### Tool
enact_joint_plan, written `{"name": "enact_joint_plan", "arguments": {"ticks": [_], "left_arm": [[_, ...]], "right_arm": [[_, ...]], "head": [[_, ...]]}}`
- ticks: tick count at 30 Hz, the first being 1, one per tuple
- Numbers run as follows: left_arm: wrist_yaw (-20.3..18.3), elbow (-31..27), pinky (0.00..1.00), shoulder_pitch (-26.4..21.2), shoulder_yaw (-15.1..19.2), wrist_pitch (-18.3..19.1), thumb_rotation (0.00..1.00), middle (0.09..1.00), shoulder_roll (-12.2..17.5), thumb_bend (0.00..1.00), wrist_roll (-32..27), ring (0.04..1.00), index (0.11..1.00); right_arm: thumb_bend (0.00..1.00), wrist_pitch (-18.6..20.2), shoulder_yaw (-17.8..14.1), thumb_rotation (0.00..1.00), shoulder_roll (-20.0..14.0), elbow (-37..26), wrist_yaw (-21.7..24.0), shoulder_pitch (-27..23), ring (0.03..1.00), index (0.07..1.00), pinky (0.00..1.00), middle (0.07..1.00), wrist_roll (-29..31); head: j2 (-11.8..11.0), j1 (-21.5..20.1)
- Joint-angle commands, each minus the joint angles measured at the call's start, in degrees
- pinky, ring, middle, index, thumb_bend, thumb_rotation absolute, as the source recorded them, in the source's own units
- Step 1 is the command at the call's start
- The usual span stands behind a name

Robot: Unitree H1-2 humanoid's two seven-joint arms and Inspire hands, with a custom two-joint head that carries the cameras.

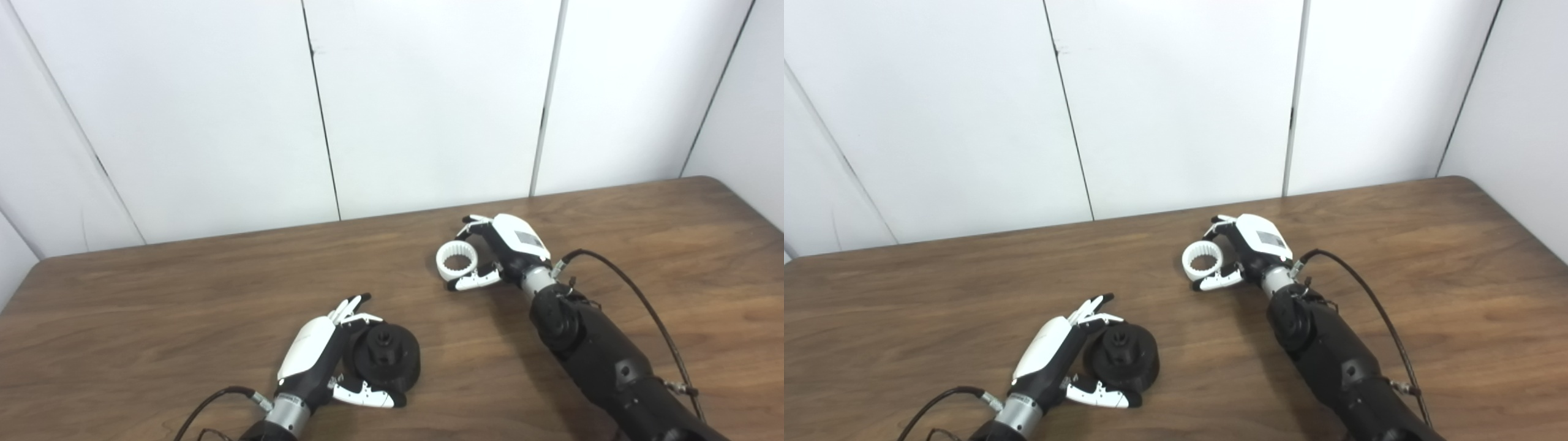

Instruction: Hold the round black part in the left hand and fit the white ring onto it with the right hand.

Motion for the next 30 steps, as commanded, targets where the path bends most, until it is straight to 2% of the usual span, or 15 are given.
{"name": "enact_joint_plan", "arguments": {"ticks": [1, 7, 17, 30], "left_arm": [[-0.14, -0.39, 0.98, -0.29, -0.34, -0.04, 0.25, 0.984, 0.60, 0.97, 1.71, 1.000, 0.587], [-0.34, -0.61, 0.98, -0.28, -0.24, 0.13, 0.26, 0.983, 0.67, 0.97, 1.59, 1.000, 0.590], [-0.24, -0.48, 0.98, -0.44, -0.35, 0.14, 0.26, 0.982, 0.62, 0.98, 1.92, 1.000, 0.590], [-0.12, -0.10, 0.98, -0.70, -0.39, 0.13, 0.25, 0.986, 0.56, 0.97, 1.96, 1.000, 0.588]], "right_arm": [[0.52, -2.36, -0.75, 0.15, -0.35, 0.47, -2.76, -1.89, 0.874, 0.486, 0.94, 0.844, -0.35], [0.52, -3.45, -0.76, 0.14, -0.27, 1.20, -4.56, -1.94, 0.875, 0.483, 0.96, 0.828, -0.48], [0.52, -3.20, -1.16, 0.14, -0.63, 0.02, -4.64, -1.66, 0.883, 0.483, 0.97, 0.828, -0.22], [0.52, -0.80, -5.63, 0.14, 0.48, -10.86, -2.85, 1.99, 0.897, 0.484, 1.00, 0.837, 2.15]], "head": [[0.04, -0.05], [0.17, -0.11], [0.36, 0.30], [0.44, 0.53]]}}
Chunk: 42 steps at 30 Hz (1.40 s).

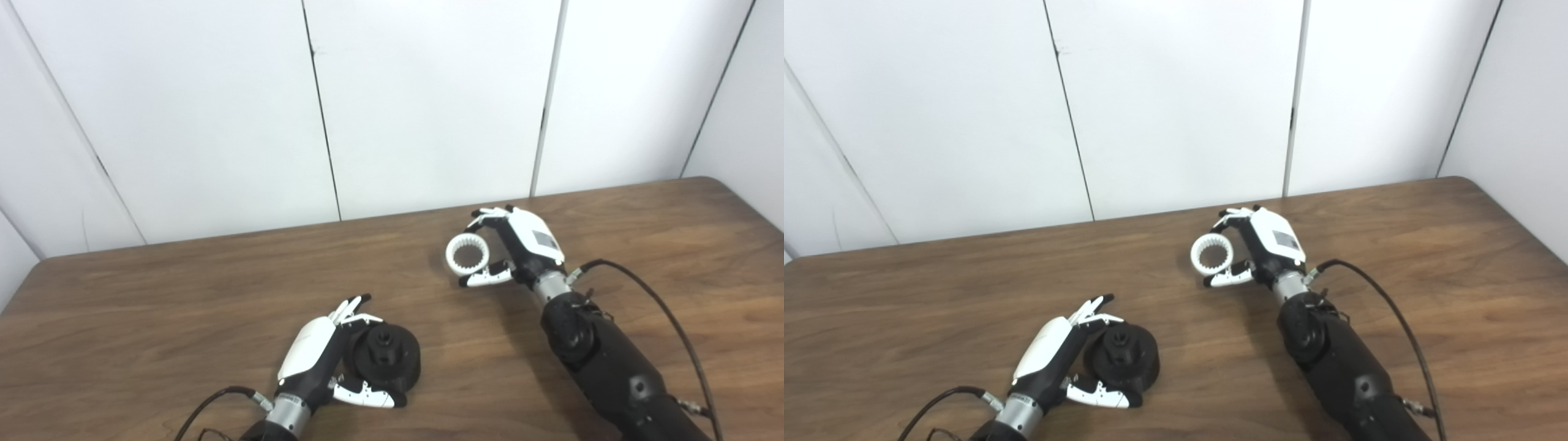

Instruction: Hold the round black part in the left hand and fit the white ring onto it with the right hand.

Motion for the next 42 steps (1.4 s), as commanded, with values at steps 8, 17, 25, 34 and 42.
{"name": "enact_joint_plan", "arguments": {"ticks": [8, 17, 25, 34, 42], "left_arm": [[-0.34, -0.01, 0.98, -0.91, -0.53, 0.25, 0.25, 0.988, 0.44, 0.97, 1.89, 1.000, 0.590], [-0.68, 0.53, 0.98, -1.65, -1.36, 1.50, 0.26, 0.989, -0.72, 0.97, 2.47, 1.000, 0.596], [0.35, 1.68, 0.98, -2.22, -2.09, 2.19, 0.28, 0.994, -2.22, 0.98, 4.09, 1.000, 0.599], [0.71, 1.20, 0.98, -1.98, -2.23, 2.66, 0.30, 0.995, -2.31, 0.98, 4.35, 1.000, 0.598], [0.49, 0.93, 0.98, -2.02, -2.15, 2.75, 0.29, 0.995, -2.08, 0.97, 4.06, 1.000, 0.600]], "right_arm": [[0.52, 0.72, -1.97, 0.15, 0.15, -9.70, 0.86, -0.37, 0.902, 0.483, 0.99, 0.846, 0.56], [0.52, -0.84, -3.28, 0.14, -0.80, -18.19, 2.77, 3.13, 0.882, 0.482, 0.91, 0.831, 1.57], [0.52, -1.25, -3.86, 0.14, 0.14, -24.09, 7.00, 5.79, 0.889, 0.483, 0.84, 0.837, 5.87], [0.52, -0.81, -3.34, 0.14, 1.71, -30.87, 11.28, 9.50, 0.891, 0.483, 0.81, 0.835, 7.59], [0.52, 0.02, -2.96, 0.14, 3.08, -36.00, 13.51, 12.21, 0.884, 0.482, 0.80, 0.835, 7.07]], "head": [[0.34, 0.35], [0.64, 6.28], [1.00, 9.88], [1.34, 9.83], [1.78, 9.21]]}}
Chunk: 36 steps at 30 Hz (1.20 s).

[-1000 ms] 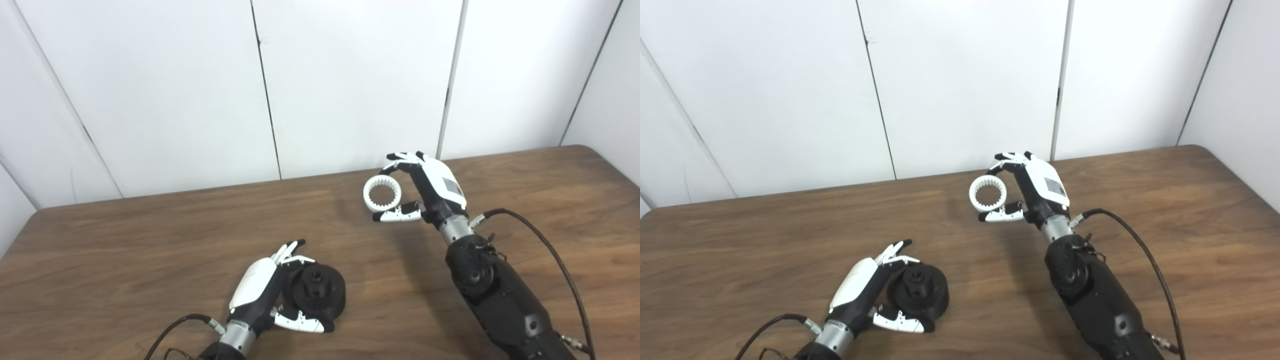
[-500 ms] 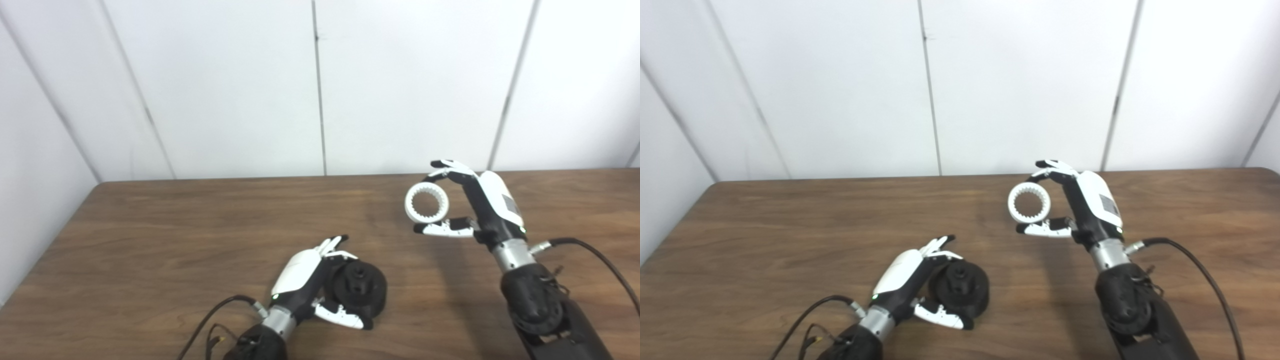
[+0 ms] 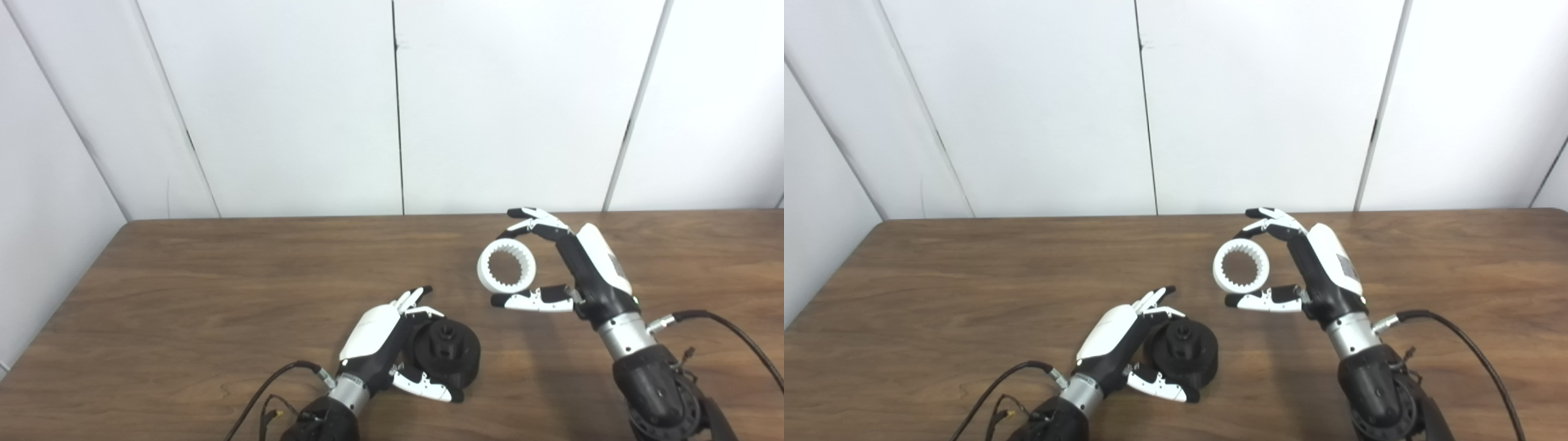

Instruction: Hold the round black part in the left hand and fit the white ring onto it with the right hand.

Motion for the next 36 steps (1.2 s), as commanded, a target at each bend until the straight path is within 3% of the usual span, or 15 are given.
{"name": "enact_joint_plan", "arguments": {"ticks": [1, 13, 25, 31, 36], "left_arm": [[-0.71, 0.27, 0.98, -1.02, -0.43, 0.20, 0.29, 0.994, 0.26, 0.98, 1.08, 1.000, 0.598], [-0.84, 0.48, 0.98, -1.25, -0.56, 0.08, 0.29, 0.993, 0.24, 0.97, 1.05, 1.000, 0.600], [-0.64, 0.60, 0.98, -1.38, -0.47, -0.27, 0.30, 0.991, 0.07, 0.98, 0.73, 1.000, 0.594], [-0.94, 0.00, 0.98, -1.32, -0.45, 0.09, 0.29, 0.987, 0.06, 0.97, 0.75, 1.000, 0.594], [-0.79, 0.09, 0.98, -1.33, -0.54, 0.16, 0.29, 0.985, -0.01, 0.97, 1.03, 1.000, 0.594]], "right_arm": [[0.52, -0.74, 0.04, 0.14, 0.83, -3.66, 0.75, -1.15, 0.886, 0.482, 0.80, 0.837, 0.36], [0.52, 1.12, 1.44, 0.14, 3.45, -9.62, 5.43, 2.98, 0.888, 0.482, 0.79, 0.826, 0.38], [0.52, 2.73, 2.58, 0.14, 3.89, -10.45, 9.32, 4.01, 0.884, 0.482, 0.77, 0.826, 1.08], [0.52, 8.00, 2.73, 0.14, 3.72, -10.38, 14.11, 3.04, 0.911, 0.483, 0.82, 0.841, 3.53], [0.52, 9.35, 2.34, 0.14, 3.55, -9.43, 15.53, 1.89, 0.910, 0.482, 0.83, 0.838, 4.59]], "head": [[0.12, -0.05], [0.52, -0.35], [0.90, -0.32], [1.16, -0.47], [1.25, -0.24]]}}
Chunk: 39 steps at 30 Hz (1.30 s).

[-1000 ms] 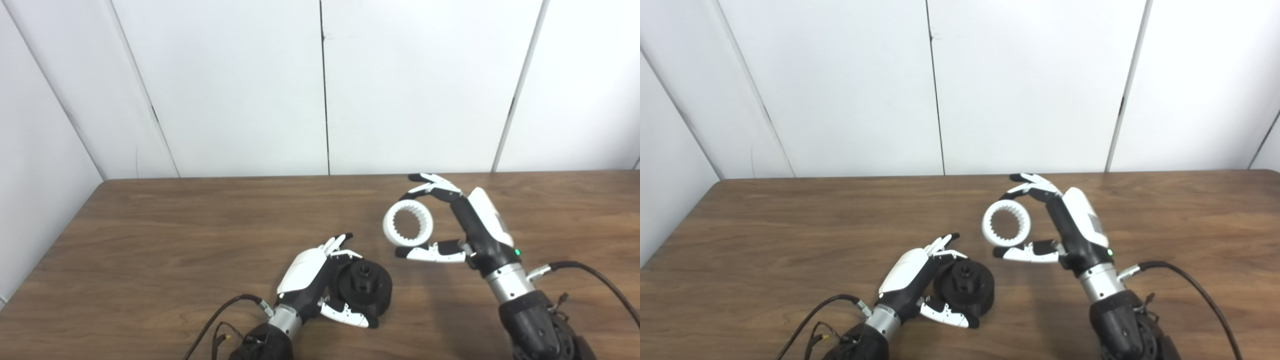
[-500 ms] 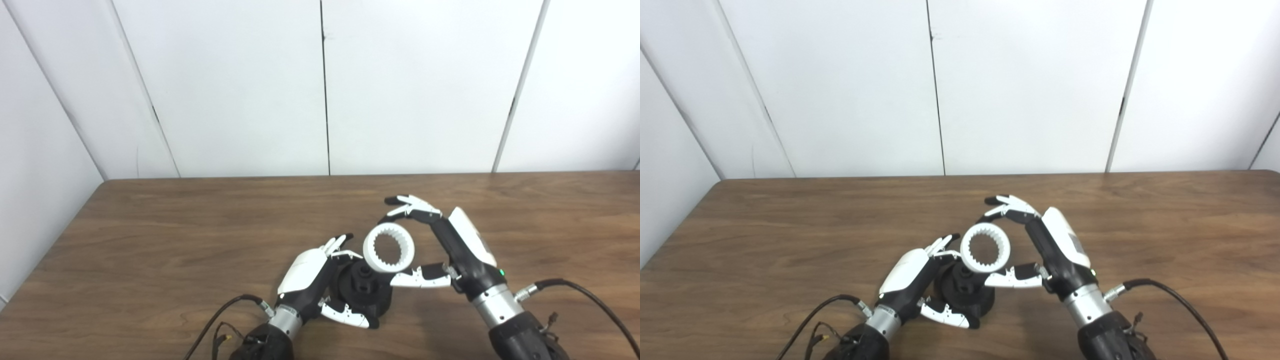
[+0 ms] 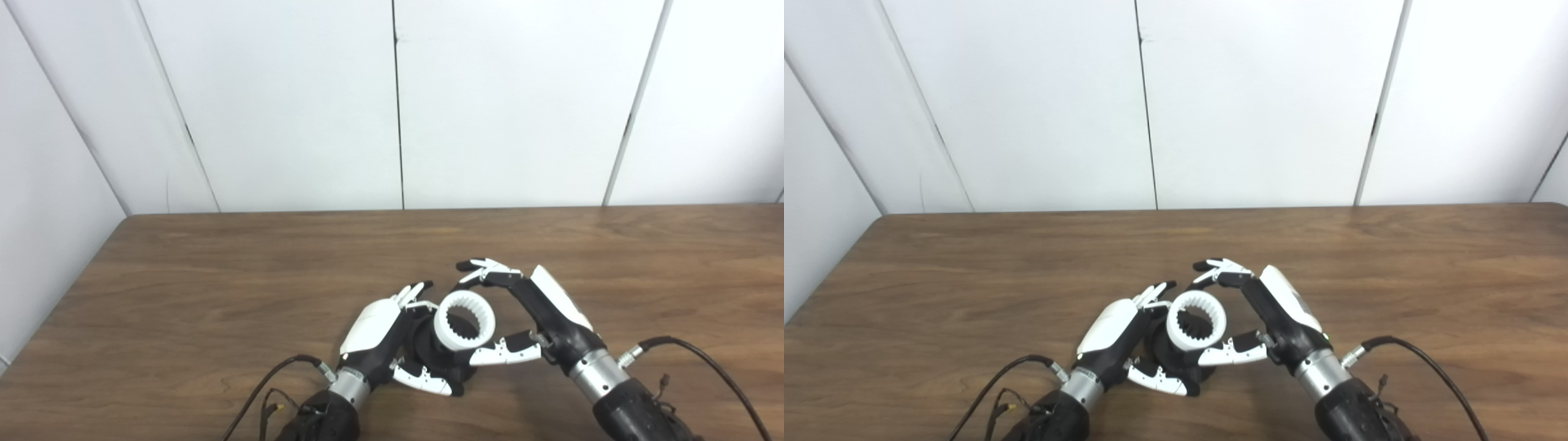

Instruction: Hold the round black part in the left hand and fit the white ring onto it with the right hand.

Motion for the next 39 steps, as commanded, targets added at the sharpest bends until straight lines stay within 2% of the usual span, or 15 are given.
{"name": "enact_joint_plan", "arguments": {"ticks": [1, 8, 20, 39], "left_arm": [[-0.69, 0.14, 0.97, -1.32, -0.53, 0.14, 0.29, 0.985, 0.00, 0.97, 1.10, 1.000, 0.594], [-0.51, 0.11, 0.97, -1.25, -0.50, 0.04, 0.28, 0.988, -0.01, 0.97, 1.13, 1.000, 0.594], [-0.59, -0.13, 0.98, -1.02, -0.54, -0.10, 0.29, 0.990, -0.14, 0.98, 0.77, 1.000, 0.595], [-0.99, -1.59, 0.98, -0.74, -0.72, 0.86, 0.31, 0.986, -0.23, 0.98, 0.91, 1.000, 0.593]], "right_arm": [[0.52, -0.02, -0.53, 0.14, 0.23, -1.02, -0.14, -3.35, 0.907, 0.482, 0.83, 0.836, 0.97], [0.52, -0.21, -0.17, 0.14, 0.03, 0.54, -0.08, -4.64, 0.891, 0.482, 0.79, 0.829, 0.70], [0.52, -0.25, 0.86, 0.14, 0.35, 3.59, -0.28, -6.44, 0.895, 0.482, 0.83, 0.831, 0.21], [0.52, 0.05, 3.06, 0.14, 1.90, 8.76, -1.23, -7.41, 0.875, 0.481, 0.80, 0.823, -1.58]], "head": [[0.05, -0.01], [0.06, 0.00], [0.48, 0.21], [1.34, 0.90]]}}
